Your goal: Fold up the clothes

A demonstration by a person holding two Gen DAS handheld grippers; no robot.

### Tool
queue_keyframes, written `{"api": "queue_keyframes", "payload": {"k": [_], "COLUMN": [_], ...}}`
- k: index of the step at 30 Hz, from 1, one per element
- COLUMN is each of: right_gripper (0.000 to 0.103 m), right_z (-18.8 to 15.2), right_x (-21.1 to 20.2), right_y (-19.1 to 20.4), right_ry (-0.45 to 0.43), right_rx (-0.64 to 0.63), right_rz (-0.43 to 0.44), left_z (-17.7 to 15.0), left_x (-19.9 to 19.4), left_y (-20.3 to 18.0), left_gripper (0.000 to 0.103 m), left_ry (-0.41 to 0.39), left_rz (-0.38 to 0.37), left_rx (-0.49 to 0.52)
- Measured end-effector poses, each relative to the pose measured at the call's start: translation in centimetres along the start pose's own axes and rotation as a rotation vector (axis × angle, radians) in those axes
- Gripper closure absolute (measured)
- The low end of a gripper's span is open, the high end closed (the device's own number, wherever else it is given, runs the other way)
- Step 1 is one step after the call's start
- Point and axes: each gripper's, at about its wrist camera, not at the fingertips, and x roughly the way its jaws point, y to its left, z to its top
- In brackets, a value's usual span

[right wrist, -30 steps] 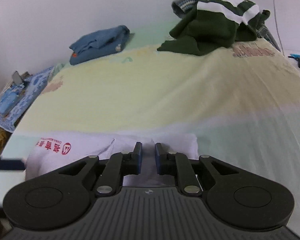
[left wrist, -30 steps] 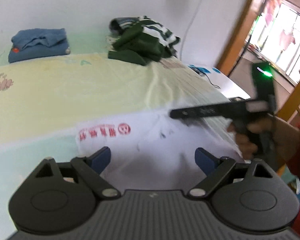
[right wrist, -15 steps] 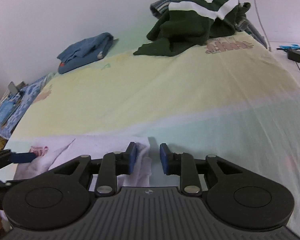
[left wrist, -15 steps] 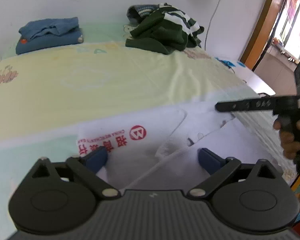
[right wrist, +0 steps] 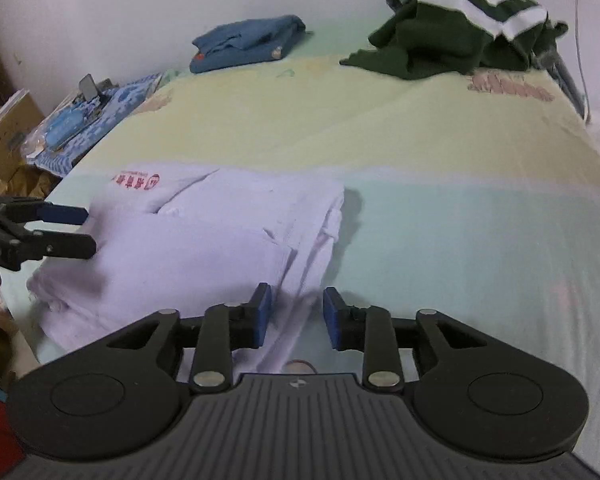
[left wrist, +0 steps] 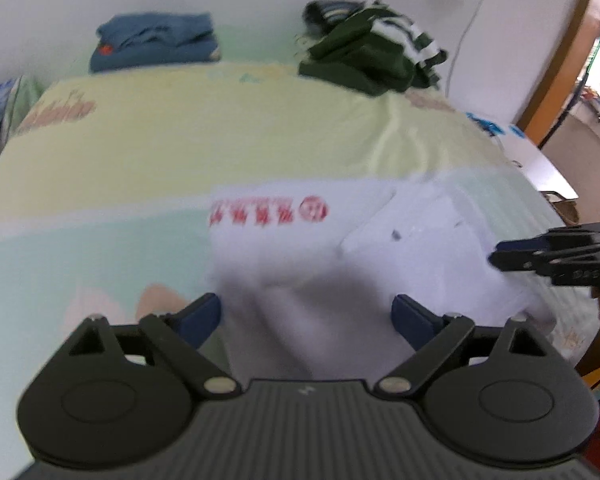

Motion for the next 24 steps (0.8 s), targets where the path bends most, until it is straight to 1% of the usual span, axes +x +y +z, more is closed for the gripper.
{"api": "queue_keyframes", "payload": {"k": [3, 6, 11, 12, 15, 17, 19, 22, 24], "right_gripper": [0.066, 0.064, 0.062, 0.062, 0.062, 0.062, 0.062, 0.06, 0.06], "right_z": [0.4, 0.6, 0.1, 0.0, -0.4, -0.6, -0.7, -0.7, -0.7], "right_x": [-0.6, -1.0, -0.6, -0.7, -0.8, -0.8, -0.8, -0.7, -0.6], "right_y": [-0.9, -1.3, -0.6, -0.6, -0.5, -0.5, -0.6, -0.3, 0.0], "right_ry": [0.013, 0.02, 0.061, 0.068, 0.09, 0.102, 0.099, 0.094, 0.092], "right_rx": [0.053, 0.095, 0.112, 0.119, 0.139, 0.153, 0.17, 0.18, 0.169], "right_rz": [0.015, 0.039, 0.054, 0.054, 0.054, 0.055, 0.053, 0.045, 0.037], "left_z": [-0.5, -0.9, -1.6, -1.6, -1.7, -1.9, -1.9, -1.6, -1.4], "left_x": [-0.4, -0.6, -0.7, -0.7, -0.8, -0.7, -0.5, -0.3, -0.1], "left_y": [0.3, 0.8, 1.8, 1.8, 1.4, 0.9, 0.6, 1.0, 0.9], "left_gripper": [0.007, 0.005, 0.005, 0.005, 0.005, 0.004, 0.002, 0.002, 0.002], "left_ry": [-0.003, 0.01, 0.021, 0.023, 0.039, 0.044, 0.049, 0.054, 0.058], "left_rz": [0.021, 0.031, 0.011, 0.004, -0.052, -0.065, -0.07, -0.118, -0.133], "left_rx": [-0.03, -0.066, -0.165, -0.168, -0.17, -0.148, -0.13, -0.155, -0.146]}}
